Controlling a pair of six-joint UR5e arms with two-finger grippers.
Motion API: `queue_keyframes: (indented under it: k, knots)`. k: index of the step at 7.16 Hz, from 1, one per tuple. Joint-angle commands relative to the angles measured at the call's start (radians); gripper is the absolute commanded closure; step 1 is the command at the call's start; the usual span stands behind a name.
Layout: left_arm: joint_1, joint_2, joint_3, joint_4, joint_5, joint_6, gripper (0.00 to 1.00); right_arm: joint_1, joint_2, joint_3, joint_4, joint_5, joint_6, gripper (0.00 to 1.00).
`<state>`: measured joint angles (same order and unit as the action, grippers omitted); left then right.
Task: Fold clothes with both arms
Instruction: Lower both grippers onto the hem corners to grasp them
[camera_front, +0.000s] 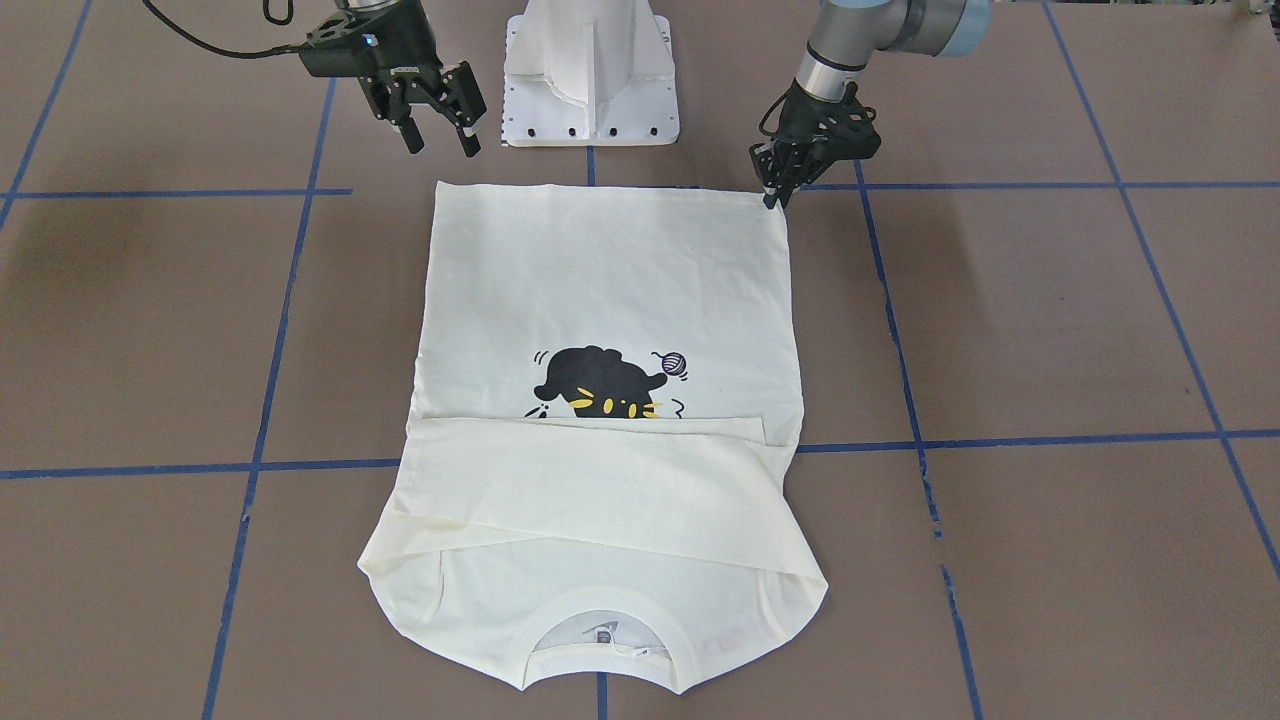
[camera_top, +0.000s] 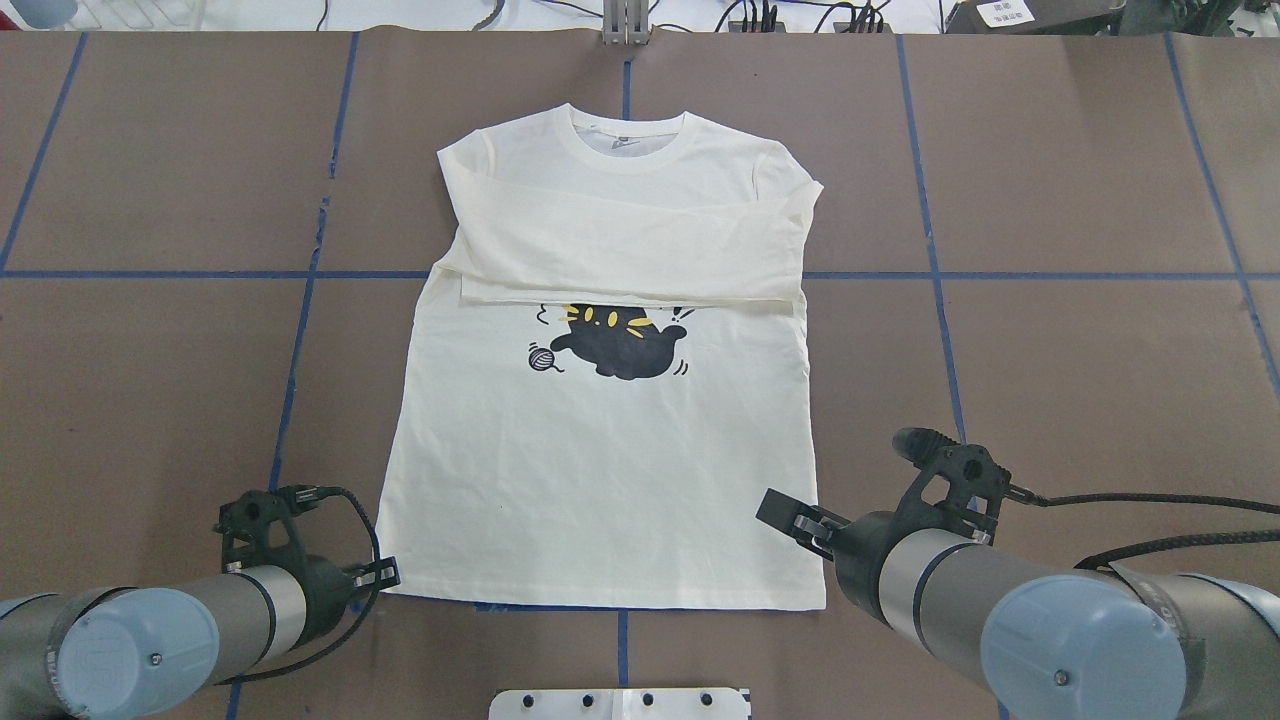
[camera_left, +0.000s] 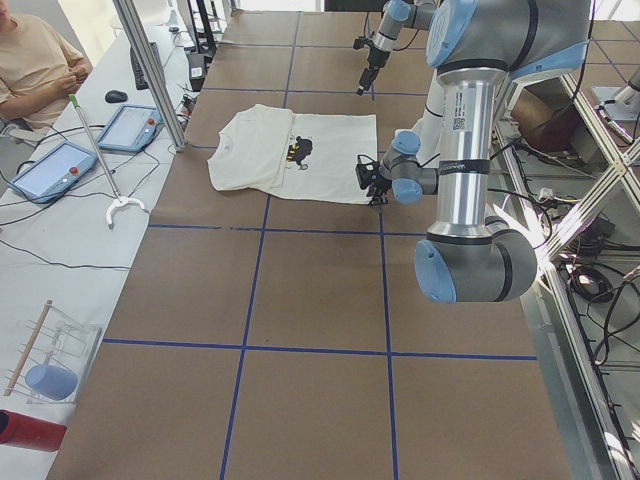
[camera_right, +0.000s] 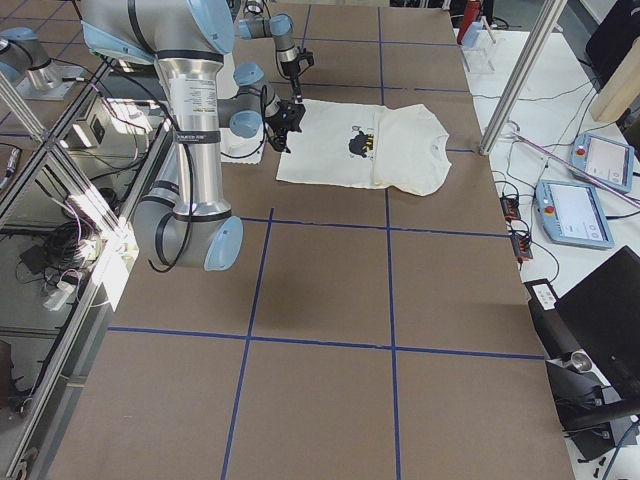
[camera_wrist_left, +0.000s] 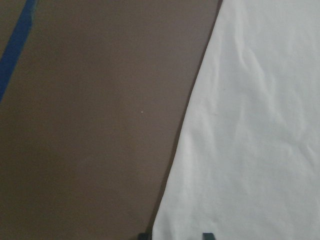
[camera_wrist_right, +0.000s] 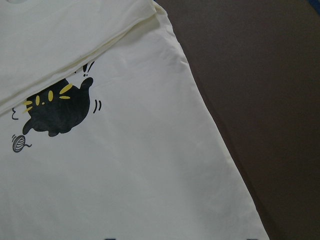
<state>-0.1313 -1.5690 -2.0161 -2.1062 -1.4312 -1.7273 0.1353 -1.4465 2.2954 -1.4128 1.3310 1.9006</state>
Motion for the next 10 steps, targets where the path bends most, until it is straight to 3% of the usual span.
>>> queue_keyframes:
  k: [1,2,3,5,7,10]
  knots:
    - [0.004,-0.003,0.004,0.000,0.000,0.000,0.90,-0.003,0.000,-0.001,0.000,-0.006,0.000,0.10]
    - [0.004,-0.005,0.004,0.000,0.000,0.000,1.00,-0.003,0.000,-0.005,0.000,-0.006,0.002,0.10]
    - [0.002,-0.005,-0.004,0.000,0.001,0.002,1.00,-0.009,0.002,-0.014,-0.002,-0.010,0.003,0.10]
    - [0.002,-0.012,-0.021,0.000,0.000,0.003,1.00,-0.049,0.035,-0.066,-0.012,-0.030,0.116,0.34]
    - [0.002,-0.014,-0.036,0.000,-0.002,0.005,1.00,-0.059,0.031,-0.181,-0.012,-0.036,0.129,0.36]
    - [0.002,-0.016,-0.036,0.000,-0.005,0.005,1.00,-0.100,-0.001,-0.192,-0.014,-0.053,0.130,0.36]
